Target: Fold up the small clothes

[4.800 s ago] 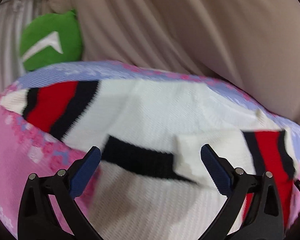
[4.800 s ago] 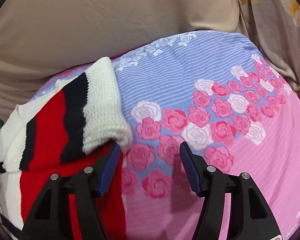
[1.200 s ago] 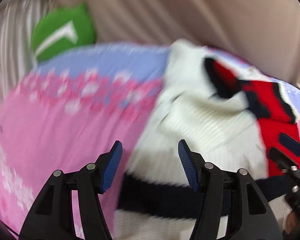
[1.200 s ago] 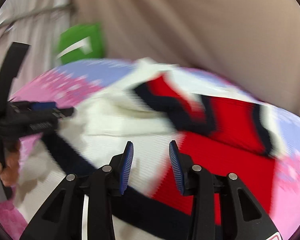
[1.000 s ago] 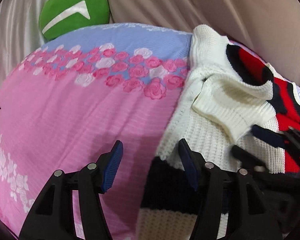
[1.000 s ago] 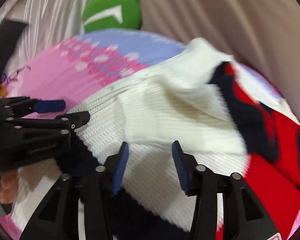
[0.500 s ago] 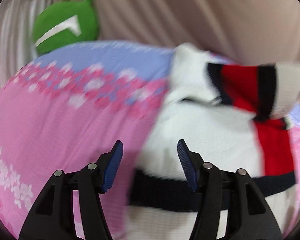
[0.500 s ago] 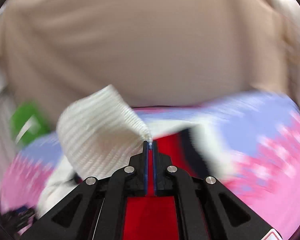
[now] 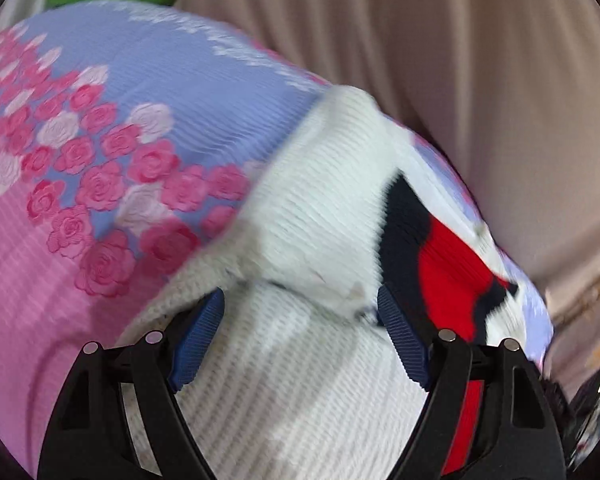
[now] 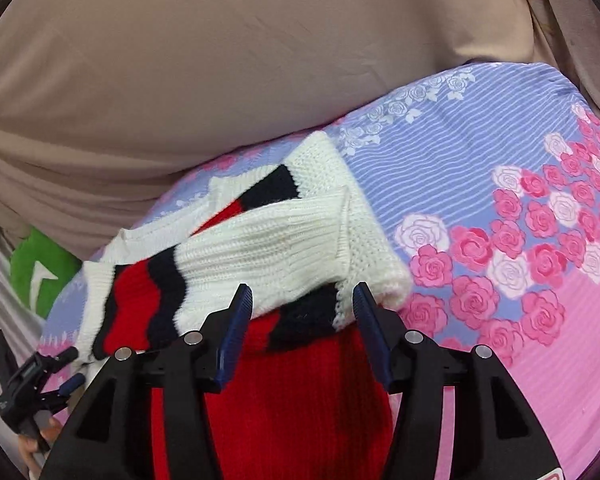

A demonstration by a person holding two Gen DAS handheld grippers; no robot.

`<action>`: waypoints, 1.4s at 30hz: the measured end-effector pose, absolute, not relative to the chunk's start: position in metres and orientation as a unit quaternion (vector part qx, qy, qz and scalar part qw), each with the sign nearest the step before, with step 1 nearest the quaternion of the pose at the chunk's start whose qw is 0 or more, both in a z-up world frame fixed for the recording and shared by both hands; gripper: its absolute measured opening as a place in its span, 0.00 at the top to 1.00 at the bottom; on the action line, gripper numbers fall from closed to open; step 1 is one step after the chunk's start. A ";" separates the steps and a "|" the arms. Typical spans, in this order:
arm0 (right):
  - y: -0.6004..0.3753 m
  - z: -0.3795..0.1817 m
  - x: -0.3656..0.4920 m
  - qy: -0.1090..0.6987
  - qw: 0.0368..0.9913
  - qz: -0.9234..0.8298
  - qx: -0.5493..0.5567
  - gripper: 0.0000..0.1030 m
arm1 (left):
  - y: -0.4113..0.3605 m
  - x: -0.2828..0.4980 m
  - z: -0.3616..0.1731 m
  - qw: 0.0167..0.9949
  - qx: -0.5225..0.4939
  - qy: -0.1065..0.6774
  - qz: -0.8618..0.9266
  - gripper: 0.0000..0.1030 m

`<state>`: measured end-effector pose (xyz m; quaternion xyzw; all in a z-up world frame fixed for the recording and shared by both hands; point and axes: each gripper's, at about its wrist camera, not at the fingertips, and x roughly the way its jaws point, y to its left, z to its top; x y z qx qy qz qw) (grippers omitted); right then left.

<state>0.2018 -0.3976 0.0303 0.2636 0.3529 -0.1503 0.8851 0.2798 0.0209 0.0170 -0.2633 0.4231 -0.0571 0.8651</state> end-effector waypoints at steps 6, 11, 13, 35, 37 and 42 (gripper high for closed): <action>-0.383 0.039 0.235 0.339 0.899 -0.125 0.247 0.94 | 0.027 0.276 0.030 0.890 -0.256 0.377 -0.017 0.83; -0.370 0.094 0.192 0.190 0.951 -0.027 0.243 0.94 | 0.039 0.252 0.051 0.922 -0.239 0.304 0.010 0.85; -0.385 0.055 0.228 0.323 0.914 -0.096 0.224 0.95 | 0.038 0.261 0.036 0.918 -0.218 0.332 0.021 0.84; -0.211 0.062 0.343 0.407 0.909 0.059 0.073 0.63 | 0.025 0.260 0.012 0.914 -0.201 0.352 -0.002 0.64; -0.190 0.042 0.367 0.432 0.899 0.059 0.044 0.63 | 0.026 0.260 0.012 0.914 -0.206 0.349 -0.003 0.64; -0.166 0.013 0.391 0.447 0.893 0.054 -0.012 0.98 | 0.031 0.258 0.011 0.912 -0.218 0.346 -0.009 0.64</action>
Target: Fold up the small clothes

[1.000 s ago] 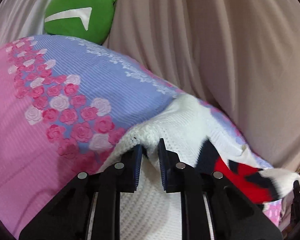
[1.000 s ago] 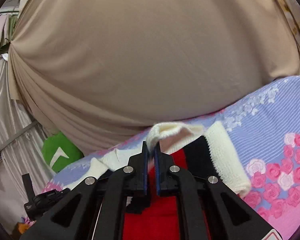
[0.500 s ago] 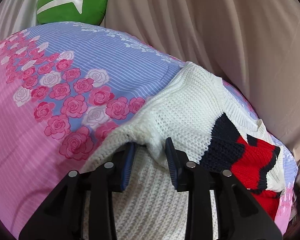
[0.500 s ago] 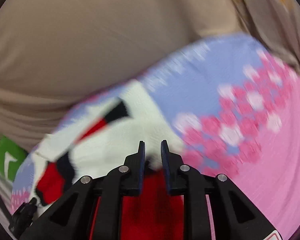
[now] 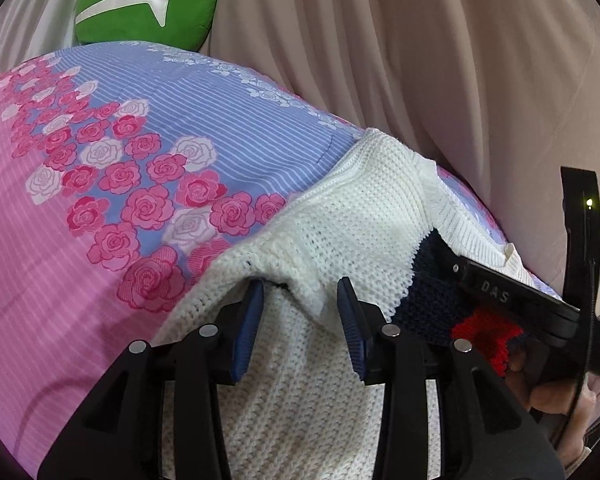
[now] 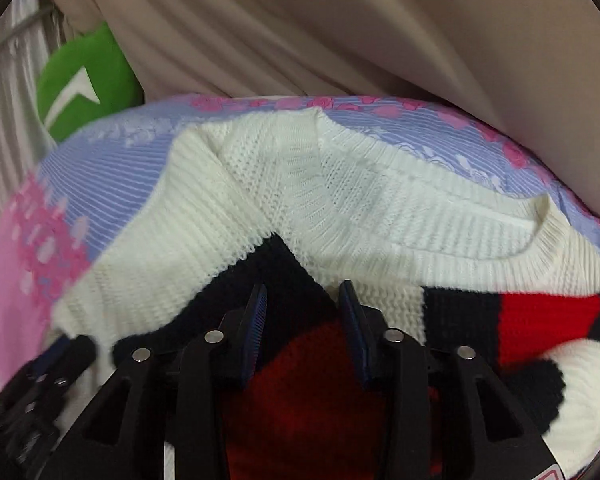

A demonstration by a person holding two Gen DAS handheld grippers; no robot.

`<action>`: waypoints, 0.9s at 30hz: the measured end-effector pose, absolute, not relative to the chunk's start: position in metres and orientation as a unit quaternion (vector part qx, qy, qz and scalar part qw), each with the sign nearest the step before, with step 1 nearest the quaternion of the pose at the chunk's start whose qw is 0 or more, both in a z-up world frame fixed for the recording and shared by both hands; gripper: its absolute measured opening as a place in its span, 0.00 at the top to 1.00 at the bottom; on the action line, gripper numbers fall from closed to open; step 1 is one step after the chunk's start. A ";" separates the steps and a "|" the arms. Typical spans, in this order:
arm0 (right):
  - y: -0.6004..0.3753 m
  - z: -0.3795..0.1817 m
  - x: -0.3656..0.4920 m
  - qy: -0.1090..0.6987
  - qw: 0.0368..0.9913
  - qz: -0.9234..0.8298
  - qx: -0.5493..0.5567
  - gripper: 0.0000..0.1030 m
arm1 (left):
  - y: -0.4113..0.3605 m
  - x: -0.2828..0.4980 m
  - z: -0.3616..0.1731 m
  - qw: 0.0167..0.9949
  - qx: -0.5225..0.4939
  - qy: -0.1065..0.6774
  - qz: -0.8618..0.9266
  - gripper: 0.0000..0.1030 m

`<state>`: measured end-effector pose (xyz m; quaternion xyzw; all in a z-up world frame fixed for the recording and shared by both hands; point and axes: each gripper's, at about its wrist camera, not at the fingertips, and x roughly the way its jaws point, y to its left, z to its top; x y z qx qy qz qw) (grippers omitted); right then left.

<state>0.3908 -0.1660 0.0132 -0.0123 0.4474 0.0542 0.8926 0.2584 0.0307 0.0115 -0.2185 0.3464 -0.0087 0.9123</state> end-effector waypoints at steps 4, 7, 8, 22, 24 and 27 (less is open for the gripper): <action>-0.161 0.065 0.383 0.330 0.943 0.051 0.008 0.96 | 0.032 0.258 0.011 0.911 -0.222 0.347 -0.010 0.64; -0.156 0.063 0.404 0.335 0.939 0.074 0.022 0.95 | 0.030 0.259 0.011 0.912 -0.217 0.347 -0.011 0.61; -0.151 0.045 0.421 0.381 0.921 0.075 0.011 0.95 | 0.030 0.259 0.011 0.912 -0.218 0.348 -0.011 0.61; -0.322 0.045 0.235 0.319 0.926 -0.155 0.130 0.46 | 0.029 0.261 0.011 0.912 -0.215 0.349 -0.017 0.55; -0.352 0.029 0.211 0.326 0.911 -0.189 0.168 0.44 | 0.029 0.263 0.012 0.912 -0.214 0.350 -0.018 0.52; -0.377 0.009 0.204 0.350 0.896 -0.174 0.212 0.47 | 0.024 0.267 0.015 0.912 -0.199 0.358 -0.017 0.47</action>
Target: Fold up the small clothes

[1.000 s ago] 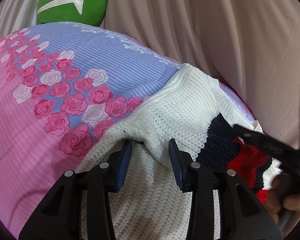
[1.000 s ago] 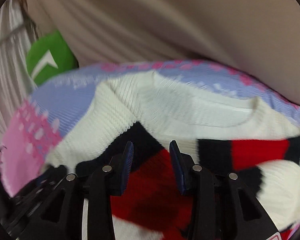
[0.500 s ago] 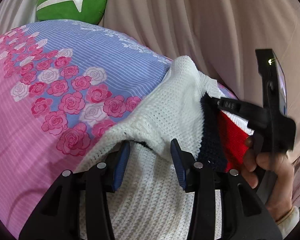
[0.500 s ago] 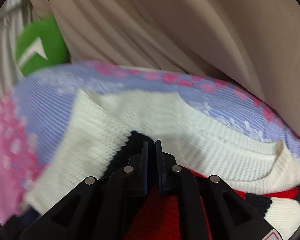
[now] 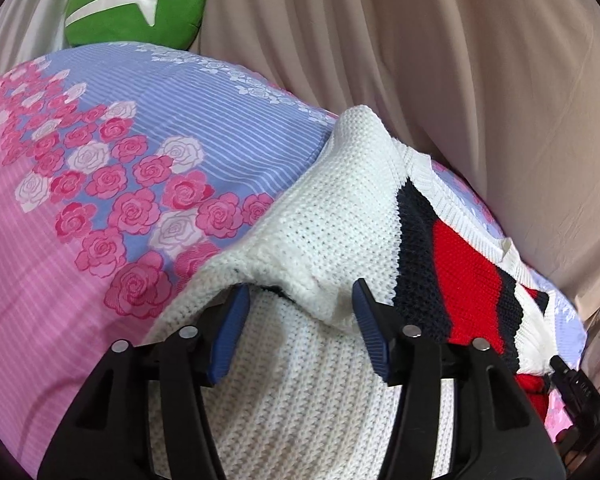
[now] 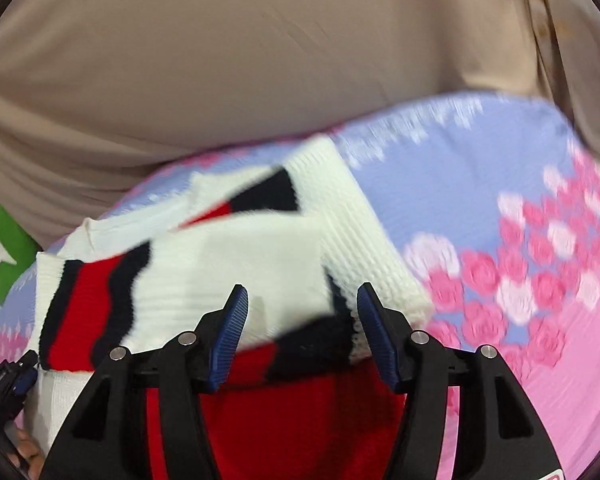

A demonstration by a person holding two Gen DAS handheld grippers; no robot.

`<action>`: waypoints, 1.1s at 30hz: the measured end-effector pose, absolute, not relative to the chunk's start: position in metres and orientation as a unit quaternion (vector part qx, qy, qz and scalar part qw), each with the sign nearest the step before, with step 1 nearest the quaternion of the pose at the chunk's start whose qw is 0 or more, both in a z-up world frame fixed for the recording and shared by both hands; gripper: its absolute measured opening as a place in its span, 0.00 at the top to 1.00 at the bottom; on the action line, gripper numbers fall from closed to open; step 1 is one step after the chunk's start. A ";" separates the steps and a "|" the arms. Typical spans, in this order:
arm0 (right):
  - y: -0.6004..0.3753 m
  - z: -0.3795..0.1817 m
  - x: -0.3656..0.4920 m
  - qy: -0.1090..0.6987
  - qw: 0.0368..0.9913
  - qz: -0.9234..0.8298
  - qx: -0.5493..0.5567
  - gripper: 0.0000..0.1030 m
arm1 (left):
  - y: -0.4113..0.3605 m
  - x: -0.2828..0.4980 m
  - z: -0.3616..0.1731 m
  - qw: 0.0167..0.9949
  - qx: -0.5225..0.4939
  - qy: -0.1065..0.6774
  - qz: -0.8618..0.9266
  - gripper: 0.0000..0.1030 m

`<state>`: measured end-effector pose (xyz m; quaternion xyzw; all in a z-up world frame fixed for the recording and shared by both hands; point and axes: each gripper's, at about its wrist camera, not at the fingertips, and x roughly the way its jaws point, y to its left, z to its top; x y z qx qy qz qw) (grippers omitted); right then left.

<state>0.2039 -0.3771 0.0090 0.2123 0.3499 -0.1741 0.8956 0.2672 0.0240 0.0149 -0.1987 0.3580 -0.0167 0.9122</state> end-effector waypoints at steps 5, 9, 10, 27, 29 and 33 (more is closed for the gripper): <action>-0.371 0.017 0.225 0.367 0.895 -0.124 0.219 0.92 | 0.021 0.276 0.022 0.908 -0.185 0.375 -0.002 0.49; -0.351 0.062 0.192 0.247 0.939 -0.076 0.225 0.93 | 0.026 0.277 0.031 0.918 -0.159 0.362 0.025 0.75; -0.351 0.064 0.187 0.234 0.945 -0.083 0.212 0.93 | 0.028 0.280 0.028 0.916 -0.154 0.369 0.030 0.78; -0.357 0.055 0.167 0.301 0.915 -0.179 0.201 0.82 | 0.025 0.276 0.014 0.921 -0.129 0.367 0.031 0.75; -0.334 0.065 0.169 0.297 0.928 -0.135 0.182 0.82 | 0.023 0.266 0.019 0.920 -0.137 0.366 0.019 0.75; -0.273 0.054 0.205 0.341 0.926 0.001 0.162 0.82 | -0.003 0.249 0.051 0.935 -0.128 0.330 -0.029 0.73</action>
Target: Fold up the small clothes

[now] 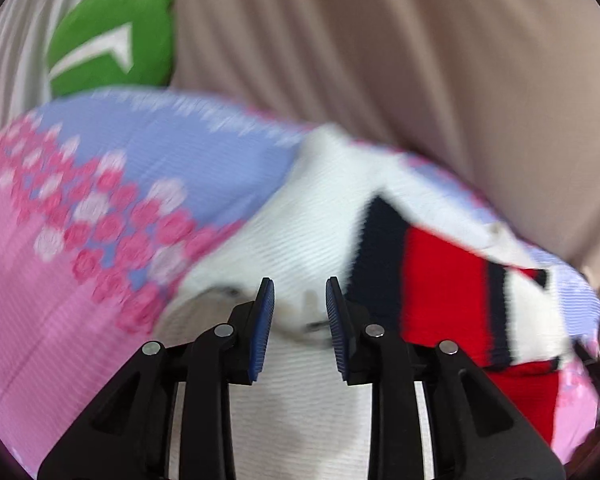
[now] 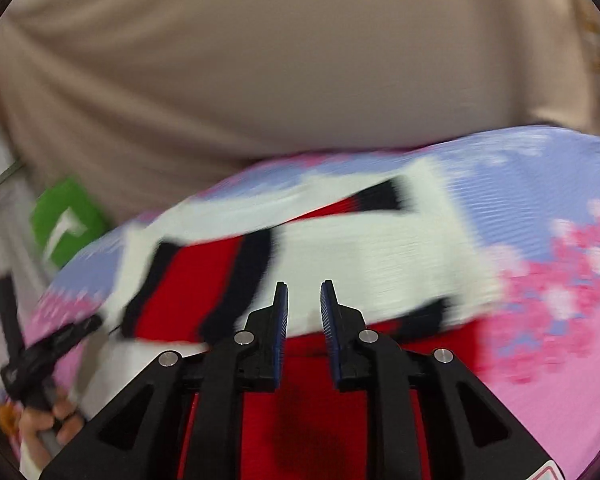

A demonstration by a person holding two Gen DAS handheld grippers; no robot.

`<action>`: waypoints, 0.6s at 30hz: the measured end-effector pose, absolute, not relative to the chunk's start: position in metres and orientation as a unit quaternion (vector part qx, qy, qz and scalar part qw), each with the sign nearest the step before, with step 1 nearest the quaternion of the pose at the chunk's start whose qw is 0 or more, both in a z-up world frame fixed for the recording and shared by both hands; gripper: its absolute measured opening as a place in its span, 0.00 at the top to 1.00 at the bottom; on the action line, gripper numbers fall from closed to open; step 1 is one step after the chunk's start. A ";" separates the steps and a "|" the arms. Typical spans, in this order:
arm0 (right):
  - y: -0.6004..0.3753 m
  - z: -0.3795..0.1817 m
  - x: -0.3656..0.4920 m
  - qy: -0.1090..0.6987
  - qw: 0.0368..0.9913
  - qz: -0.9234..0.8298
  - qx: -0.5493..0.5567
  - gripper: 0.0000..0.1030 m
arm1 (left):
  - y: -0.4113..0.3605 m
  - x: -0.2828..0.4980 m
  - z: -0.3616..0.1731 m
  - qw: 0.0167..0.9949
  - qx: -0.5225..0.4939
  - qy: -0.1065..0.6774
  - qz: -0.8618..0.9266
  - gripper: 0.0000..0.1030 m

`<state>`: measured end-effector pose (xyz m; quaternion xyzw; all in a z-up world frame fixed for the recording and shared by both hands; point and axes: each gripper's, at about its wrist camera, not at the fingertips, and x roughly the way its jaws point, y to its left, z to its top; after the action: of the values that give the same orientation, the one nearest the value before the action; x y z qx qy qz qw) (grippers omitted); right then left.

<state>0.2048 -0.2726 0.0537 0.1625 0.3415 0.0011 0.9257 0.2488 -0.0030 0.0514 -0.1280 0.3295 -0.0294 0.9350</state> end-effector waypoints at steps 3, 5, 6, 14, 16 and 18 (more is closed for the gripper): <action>-0.236 0.025 0.234 0.388 0.913 0.028 0.122 0.82 | -0.029 0.259 0.060 0.943 -0.090 0.320 -0.028 0.57; -0.236 0.011 0.244 0.403 0.908 0.016 0.109 0.89 | -0.036 0.280 0.045 0.939 -0.058 0.338 0.004 0.57; -0.246 0.011 0.242 0.399 0.909 0.019 0.117 0.94 | -0.033 0.292 0.035 0.933 -0.048 0.357 0.021 0.57; -0.409 0.014 0.135 0.370 0.880 -0.181 0.237 1.00 | 0.025 0.295 0.021 0.928 -0.071 0.366 0.000 0.74; -0.415 0.024 0.097 0.363 0.876 -0.244 0.205 0.85 | 0.026 0.282 0.027 0.931 -0.059 0.360 -0.003 0.74; -0.408 0.030 0.057 0.364 0.879 -0.243 0.189 0.85 | 0.028 0.258 0.033 0.934 -0.038 0.355 0.010 0.60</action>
<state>0.0567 -0.4079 0.0295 0.1893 0.3635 -0.2429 0.8792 0.2582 0.0276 0.0334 -0.0376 0.3554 0.0101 0.9339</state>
